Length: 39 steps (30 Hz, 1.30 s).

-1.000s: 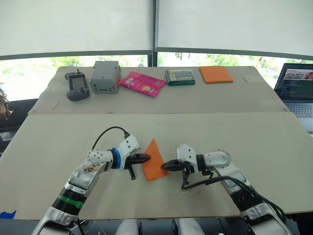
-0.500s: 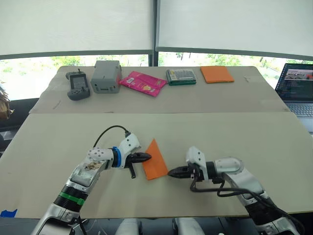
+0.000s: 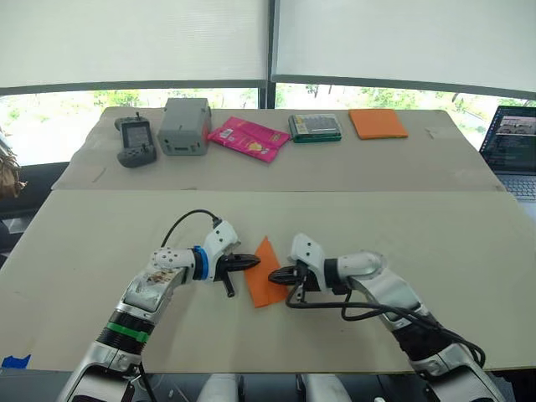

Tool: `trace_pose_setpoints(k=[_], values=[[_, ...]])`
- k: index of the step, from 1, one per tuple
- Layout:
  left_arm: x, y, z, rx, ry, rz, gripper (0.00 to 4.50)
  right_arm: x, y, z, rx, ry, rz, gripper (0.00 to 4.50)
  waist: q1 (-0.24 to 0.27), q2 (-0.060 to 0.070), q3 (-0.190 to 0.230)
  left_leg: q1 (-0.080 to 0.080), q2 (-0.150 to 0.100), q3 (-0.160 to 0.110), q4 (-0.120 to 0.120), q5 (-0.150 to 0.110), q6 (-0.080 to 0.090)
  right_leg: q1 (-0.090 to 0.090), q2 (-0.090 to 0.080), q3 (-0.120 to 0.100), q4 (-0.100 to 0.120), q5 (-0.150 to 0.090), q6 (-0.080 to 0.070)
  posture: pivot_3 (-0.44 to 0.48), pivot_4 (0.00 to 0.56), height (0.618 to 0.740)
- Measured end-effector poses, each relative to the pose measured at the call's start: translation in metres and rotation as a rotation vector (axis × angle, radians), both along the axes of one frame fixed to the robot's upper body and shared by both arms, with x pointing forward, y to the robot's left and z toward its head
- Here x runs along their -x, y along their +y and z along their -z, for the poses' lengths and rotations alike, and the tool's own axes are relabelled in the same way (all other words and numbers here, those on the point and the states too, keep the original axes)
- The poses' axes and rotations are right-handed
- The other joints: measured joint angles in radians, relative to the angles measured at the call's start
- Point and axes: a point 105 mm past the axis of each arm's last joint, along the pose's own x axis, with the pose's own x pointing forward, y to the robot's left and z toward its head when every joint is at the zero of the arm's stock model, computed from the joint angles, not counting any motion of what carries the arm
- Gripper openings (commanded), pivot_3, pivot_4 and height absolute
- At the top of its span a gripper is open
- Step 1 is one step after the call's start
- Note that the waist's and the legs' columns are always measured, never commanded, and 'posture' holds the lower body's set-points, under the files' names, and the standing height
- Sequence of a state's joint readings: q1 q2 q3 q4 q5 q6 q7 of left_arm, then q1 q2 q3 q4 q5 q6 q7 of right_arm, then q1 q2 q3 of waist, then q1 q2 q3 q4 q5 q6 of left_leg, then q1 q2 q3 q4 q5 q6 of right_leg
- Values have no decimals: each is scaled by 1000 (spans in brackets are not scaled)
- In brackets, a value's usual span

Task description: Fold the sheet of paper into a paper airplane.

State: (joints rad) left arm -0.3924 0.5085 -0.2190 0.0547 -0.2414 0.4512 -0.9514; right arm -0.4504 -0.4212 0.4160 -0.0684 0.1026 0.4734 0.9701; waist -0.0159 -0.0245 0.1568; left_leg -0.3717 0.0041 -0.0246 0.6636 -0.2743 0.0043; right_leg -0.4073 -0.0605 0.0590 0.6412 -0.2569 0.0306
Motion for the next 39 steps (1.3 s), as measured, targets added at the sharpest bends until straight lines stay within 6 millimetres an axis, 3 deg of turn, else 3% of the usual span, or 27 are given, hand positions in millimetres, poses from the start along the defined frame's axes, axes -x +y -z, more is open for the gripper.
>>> trace_pose_setpoints(k=[13, 23, 31, 39], values=[[-39, -1, -3, 2, -47, -67, 0, -3, 7, 5, 76, 13, 53, 40, 0, -1, -1, 5, -4, -1, 0, 4, 3, 5, 1, -2, 2, 1, -1, 0, 150, 740], [-64, -21, -6, 29, -74, -41, 0, -1, 6, 6, 79, 17, 64, 40, 1, -2, -2, 4, -5, -1, 0, 4, 3, 5, 0, -2, 2, 1, -1, 0, 150, 740], [-70, -19, -18, 151, -76, -96, 0, 0, 7, 6, 78, 14, 63, 40, -2, -2, -2, 3, -5, -1, 0, 4, 3, 3, 0, -2, 2, 1, -1, 0, 150, 740], [-57, -26, -2, 63, -70, -19, 0, 0, 8, 6, 82, 10, 61, 40, -3, -3, -2, 3, -5, -1, 0, 4, 3, 4, 1, -2, 3, 1, -1, 0, 150, 740]])
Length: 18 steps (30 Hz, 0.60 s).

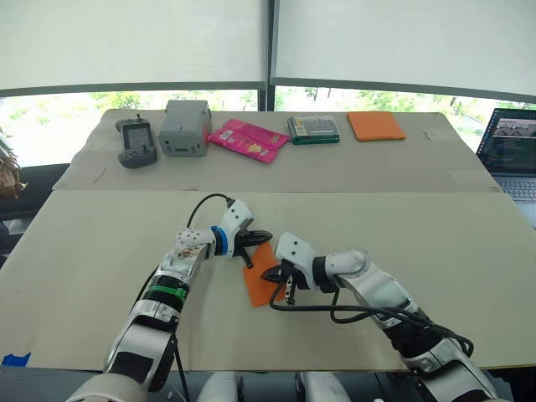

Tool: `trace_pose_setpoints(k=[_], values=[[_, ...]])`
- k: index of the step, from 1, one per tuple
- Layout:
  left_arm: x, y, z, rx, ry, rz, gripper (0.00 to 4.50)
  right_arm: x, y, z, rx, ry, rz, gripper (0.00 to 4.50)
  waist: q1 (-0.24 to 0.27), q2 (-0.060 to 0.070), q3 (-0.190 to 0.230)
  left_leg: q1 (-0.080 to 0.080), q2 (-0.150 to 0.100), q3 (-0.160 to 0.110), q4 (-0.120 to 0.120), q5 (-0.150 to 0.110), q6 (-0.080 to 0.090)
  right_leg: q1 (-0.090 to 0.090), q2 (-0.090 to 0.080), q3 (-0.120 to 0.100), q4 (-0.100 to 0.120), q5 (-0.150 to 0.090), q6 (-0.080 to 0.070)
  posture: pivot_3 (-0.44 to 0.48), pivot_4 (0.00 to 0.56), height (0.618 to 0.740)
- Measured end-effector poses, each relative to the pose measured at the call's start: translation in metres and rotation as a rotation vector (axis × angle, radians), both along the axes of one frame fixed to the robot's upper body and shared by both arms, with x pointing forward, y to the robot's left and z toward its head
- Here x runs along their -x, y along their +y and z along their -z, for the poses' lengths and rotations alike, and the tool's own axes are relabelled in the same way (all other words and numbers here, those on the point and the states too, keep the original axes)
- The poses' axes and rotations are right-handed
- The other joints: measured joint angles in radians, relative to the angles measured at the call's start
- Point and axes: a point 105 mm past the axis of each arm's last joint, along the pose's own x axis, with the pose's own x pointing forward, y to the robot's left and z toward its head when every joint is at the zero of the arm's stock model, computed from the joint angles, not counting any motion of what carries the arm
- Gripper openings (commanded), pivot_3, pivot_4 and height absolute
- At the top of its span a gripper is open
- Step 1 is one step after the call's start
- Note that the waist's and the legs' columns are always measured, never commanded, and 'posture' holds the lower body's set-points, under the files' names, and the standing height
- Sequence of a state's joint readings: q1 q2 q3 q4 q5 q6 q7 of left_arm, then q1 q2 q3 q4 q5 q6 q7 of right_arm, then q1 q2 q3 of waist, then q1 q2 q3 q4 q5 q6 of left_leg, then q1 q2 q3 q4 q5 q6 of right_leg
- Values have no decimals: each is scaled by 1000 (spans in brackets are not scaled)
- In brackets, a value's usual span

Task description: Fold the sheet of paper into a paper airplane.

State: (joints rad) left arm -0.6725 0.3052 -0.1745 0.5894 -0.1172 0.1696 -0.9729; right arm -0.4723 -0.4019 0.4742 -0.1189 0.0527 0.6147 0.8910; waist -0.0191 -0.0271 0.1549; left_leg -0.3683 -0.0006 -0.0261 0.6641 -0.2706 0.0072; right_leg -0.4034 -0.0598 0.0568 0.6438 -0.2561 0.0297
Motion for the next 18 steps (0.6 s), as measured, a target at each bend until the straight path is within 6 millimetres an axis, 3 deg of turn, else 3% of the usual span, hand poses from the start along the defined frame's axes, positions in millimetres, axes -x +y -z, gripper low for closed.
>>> trace_pose_setpoints(k=[8, 18], values=[[8, 13, 2, -51, -20, 15, 0, 0, 3, 1, 9, -1, -10, 40, -8, 0, -1, 1, 0, 0, 0, 0, 0, 0, 0, 0, 1, 0, 0, 0, 150, 740], [53, 29, 14, -61, 36, 93, 0, -4, 9, 4, 9, 19, -11, 40, -24, 0, -7, 11, 4, 0, -1, 0, 0, 10, 0, 0, 1, 0, 0, 0, 150, 740]])
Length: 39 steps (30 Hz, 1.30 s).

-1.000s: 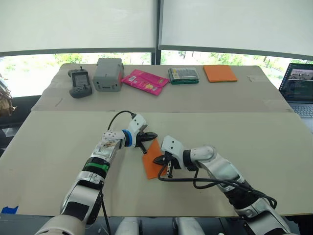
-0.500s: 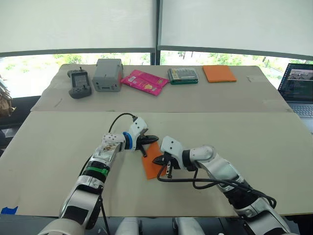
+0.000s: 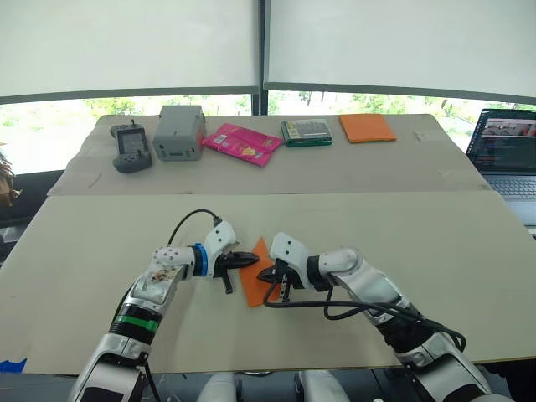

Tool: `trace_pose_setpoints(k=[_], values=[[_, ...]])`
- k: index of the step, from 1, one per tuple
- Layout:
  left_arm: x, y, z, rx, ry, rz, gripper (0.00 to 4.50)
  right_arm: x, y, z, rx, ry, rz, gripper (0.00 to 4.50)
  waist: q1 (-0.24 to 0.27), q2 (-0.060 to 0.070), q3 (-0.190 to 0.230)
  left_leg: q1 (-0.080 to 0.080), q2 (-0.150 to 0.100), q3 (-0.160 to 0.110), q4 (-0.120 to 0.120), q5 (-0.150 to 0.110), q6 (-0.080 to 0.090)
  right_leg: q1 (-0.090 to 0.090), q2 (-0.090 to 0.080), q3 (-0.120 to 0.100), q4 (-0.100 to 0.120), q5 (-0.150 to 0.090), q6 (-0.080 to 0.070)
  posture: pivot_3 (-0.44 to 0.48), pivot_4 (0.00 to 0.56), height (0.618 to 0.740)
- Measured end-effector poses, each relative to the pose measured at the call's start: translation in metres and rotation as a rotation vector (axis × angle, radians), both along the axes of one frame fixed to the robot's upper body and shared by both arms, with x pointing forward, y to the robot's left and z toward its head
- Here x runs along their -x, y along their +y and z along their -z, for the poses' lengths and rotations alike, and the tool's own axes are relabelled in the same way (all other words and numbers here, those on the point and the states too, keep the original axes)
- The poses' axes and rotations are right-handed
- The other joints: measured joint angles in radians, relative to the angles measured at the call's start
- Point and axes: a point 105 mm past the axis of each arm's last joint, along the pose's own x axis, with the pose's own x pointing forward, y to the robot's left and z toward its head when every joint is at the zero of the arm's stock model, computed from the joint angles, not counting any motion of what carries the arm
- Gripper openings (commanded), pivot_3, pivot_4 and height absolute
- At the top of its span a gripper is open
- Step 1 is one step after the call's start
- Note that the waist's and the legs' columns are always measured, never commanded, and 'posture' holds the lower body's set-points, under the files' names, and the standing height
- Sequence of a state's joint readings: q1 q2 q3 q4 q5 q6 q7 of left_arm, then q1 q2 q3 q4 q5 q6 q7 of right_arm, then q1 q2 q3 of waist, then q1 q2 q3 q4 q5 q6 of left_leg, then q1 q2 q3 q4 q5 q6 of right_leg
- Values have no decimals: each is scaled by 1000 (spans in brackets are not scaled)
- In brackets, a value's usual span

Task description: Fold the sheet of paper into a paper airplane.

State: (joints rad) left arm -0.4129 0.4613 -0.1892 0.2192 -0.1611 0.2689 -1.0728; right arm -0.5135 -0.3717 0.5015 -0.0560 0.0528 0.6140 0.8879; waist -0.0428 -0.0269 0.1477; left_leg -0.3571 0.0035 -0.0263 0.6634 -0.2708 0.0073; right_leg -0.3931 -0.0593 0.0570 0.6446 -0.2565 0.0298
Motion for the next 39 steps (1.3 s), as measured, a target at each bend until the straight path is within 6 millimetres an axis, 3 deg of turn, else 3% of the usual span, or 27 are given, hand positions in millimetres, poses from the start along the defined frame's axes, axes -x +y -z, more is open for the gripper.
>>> trace_pose_setpoints(k=[14, 20, 27, 31, 39], values=[[25, 26, 0, -59, 87, 13, 0, -2, -3, 1, 4, 1, -15, 40, -1, 1, -3, 4, 2, 0, -3, 0, 0, 5, 0, 0, -3, -1, 1, 0, 150, 740], [38, 25, -8, 17, 203, 43, 0, -3, -11, -5, 11, -40, -32, 40, 12, 1, 0, 1, 0, 0, -2, 0, 0, 3, -2, 0, -4, -1, 2, 0, 150, 740], [19, 29, -38, 100, 165, -20, 0, -6, -47, -16, -22, -71, -2, 40, 27, 0, 2, -24, -2, 0, 1, 0, 0, -24, -2, 0, 0, 0, 1, 0, 150, 740], [-3, 27, -48, 152, 159, -112, 0, -8, -53, -21, -26, -89, 9, 40, 28, -1, 2, -33, -3, 0, 6, 0, 0, -33, -2, 0, 4, 0, 1, 0, 150, 740], [-11, 19, -58, 193, 177, -114, 2486, -5, -53, -30, -37, -134, 8, 0, 27, -1, 3, -33, -3, 0, 7, 0, 0, -32, -2, 1, 4, 0, 1, 0, 150, 740]])
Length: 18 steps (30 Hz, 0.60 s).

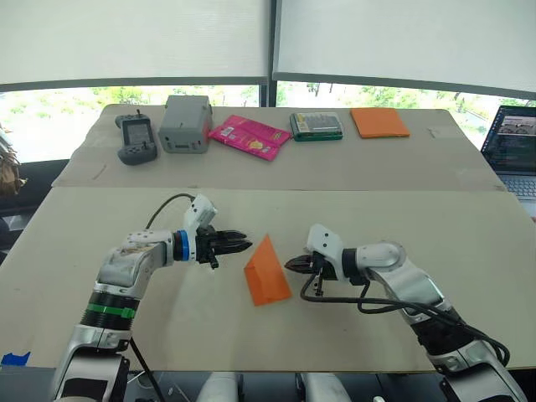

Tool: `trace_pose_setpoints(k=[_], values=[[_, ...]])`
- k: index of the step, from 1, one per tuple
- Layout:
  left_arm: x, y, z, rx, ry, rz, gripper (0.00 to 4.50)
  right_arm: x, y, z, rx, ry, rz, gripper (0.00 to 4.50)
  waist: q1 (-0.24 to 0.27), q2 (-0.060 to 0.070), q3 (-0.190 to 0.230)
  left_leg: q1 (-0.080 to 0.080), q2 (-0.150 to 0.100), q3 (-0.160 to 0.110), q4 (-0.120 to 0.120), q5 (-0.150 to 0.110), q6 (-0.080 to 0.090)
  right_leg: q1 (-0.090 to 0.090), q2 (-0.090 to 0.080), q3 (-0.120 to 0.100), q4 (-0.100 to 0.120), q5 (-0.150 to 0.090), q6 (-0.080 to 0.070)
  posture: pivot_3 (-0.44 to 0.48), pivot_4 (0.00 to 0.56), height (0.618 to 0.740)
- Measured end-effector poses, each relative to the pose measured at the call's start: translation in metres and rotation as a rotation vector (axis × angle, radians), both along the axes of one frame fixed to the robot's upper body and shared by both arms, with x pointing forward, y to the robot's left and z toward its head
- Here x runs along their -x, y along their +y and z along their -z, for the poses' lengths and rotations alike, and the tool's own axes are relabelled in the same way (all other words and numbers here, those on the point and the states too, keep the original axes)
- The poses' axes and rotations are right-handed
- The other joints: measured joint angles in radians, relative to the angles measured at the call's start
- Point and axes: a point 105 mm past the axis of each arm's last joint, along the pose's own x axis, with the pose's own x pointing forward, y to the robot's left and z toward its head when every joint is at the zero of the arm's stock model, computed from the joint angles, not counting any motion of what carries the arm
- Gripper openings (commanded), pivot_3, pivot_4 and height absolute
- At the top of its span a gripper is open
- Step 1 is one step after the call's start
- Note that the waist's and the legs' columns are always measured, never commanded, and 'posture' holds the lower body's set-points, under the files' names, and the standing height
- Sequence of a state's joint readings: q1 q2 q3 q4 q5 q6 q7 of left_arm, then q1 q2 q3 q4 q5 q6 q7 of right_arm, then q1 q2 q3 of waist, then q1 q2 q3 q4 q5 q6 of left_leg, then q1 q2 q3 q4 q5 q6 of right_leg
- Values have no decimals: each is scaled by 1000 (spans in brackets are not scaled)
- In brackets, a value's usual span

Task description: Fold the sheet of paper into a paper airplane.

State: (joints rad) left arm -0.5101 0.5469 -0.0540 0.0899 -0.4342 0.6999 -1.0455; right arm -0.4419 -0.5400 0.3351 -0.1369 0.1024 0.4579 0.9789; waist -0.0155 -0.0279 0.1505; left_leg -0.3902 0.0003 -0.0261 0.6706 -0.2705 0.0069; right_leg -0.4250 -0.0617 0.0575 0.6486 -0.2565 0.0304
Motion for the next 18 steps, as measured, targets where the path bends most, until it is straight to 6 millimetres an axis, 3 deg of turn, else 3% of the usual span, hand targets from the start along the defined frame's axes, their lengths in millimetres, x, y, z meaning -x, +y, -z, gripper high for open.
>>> trace_pose_setpoints(k=[1, 4, 8, 10, 13, 17, 18], values=[[-1, 1, -1, -3, -4, -4, 2798, 1, 0, -5, -5, -14, 1, 0, 0, 0, 0, 0, 0, 0, 0, 0, 0, 0, 0, 0, 0, 0, 0, 0, 150, 740], [0, 7, 1, -30, -10, -1, 2798, 6, -5, -16, -50, -14, 45, 0, 0, 0, 0, 0, 0, 0, 0, 0, 0, 0, 0, 0, 0, 0, 0, 0, 150, 740], [2, 22, -2, -100, -57, 17, 2859, 21, -12, -31, -132, 24, 117, 1238, 2, 0, 0, 0, 0, -1, 0, 0, 0, 0, 0, 0, -1, 0, 0, 0, 150, 740], [8, 32, 4, -159, -60, 40, 2859, 45, -8, -30, -154, 95, 85, 1966, 1, 0, 0, 0, 1, -1, -1, 0, 0, 0, 0, 0, -1, 0, 0, 0, 150, 740], [16, 38, 12, -216, -53, 84, 2859, 63, -4, -25, -156, 164, 76, 2998, 0, 0, 0, 0, 0, -1, 1, 0, 0, 1, -1, 0, -1, 0, 0, 0, 150, 740], [18, 40, 13, -231, -48, 104, 2859, 65, 7, -24, -207, 210, 119, 4330, 1, 0, 1, 1, 1, -1, 6, 0, 0, 3, 1, -1, 1, 1, 0, 0, 150, 740], [19, 40, 13, -233, -46, 109, 2859, 65, 10, -22, -211, 220, 134, 4439, 0, 0, 1, 1, 1, -1, 6, 0, 0, 3, 2, -1, 1, 1, 0, 0, 150, 740]])
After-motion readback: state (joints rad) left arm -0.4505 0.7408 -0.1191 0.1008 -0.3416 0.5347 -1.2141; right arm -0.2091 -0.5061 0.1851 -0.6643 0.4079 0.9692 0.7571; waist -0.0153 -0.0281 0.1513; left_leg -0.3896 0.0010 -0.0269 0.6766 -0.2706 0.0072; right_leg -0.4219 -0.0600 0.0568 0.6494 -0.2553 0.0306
